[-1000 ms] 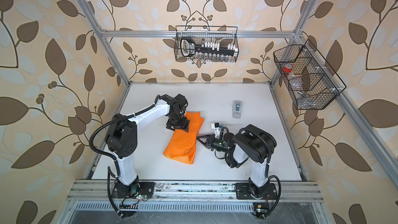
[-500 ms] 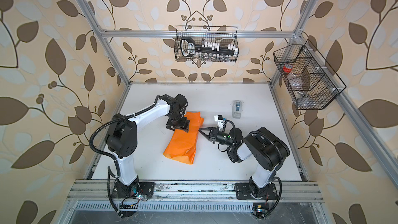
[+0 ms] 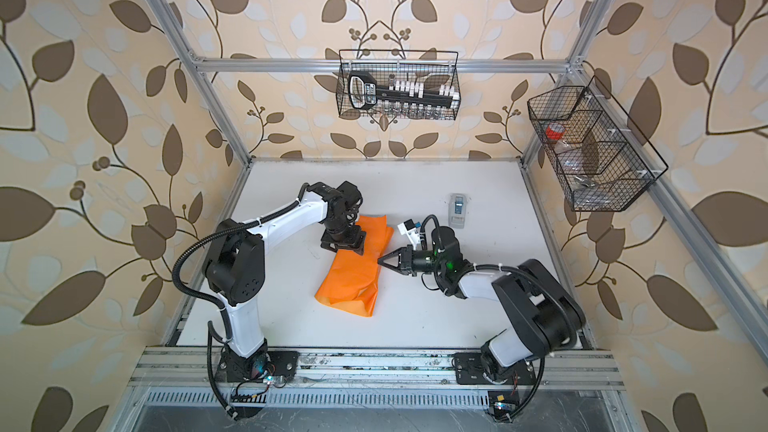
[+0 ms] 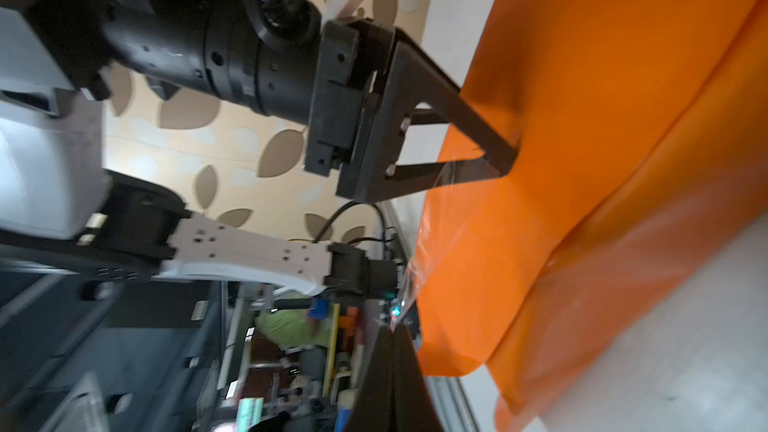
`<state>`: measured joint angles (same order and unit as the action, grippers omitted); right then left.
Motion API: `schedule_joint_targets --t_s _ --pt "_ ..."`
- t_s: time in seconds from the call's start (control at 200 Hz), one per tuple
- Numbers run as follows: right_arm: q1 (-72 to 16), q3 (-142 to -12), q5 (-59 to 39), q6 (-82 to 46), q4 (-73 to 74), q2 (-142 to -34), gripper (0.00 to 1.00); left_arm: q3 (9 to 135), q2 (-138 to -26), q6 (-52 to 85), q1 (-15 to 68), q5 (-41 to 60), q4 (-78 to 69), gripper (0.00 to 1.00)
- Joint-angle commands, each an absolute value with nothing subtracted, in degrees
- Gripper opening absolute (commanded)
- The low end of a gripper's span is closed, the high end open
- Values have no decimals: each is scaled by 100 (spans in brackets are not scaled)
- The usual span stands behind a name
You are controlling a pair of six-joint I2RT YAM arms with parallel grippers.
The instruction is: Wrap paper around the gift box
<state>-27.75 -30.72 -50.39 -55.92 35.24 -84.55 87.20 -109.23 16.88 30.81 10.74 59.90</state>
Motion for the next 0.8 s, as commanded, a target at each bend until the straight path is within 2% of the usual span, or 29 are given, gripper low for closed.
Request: schedule_joint_targets --t_s 0.0,0.345,0.795 --pt "-2772 -3726 -4564 -3258 36 -8037 0 8631 -11265 1819 3206 1220 5801 80" --pt "-2964 -5290 -3891 -1326 -2549 -8774 0 8548 -11232 1814 3208 1224 5748 80" --pt "-3300 -6366 -3440 -889 -3338 -9263 0 8468 -11215 1809 3207 1255 5687 79"
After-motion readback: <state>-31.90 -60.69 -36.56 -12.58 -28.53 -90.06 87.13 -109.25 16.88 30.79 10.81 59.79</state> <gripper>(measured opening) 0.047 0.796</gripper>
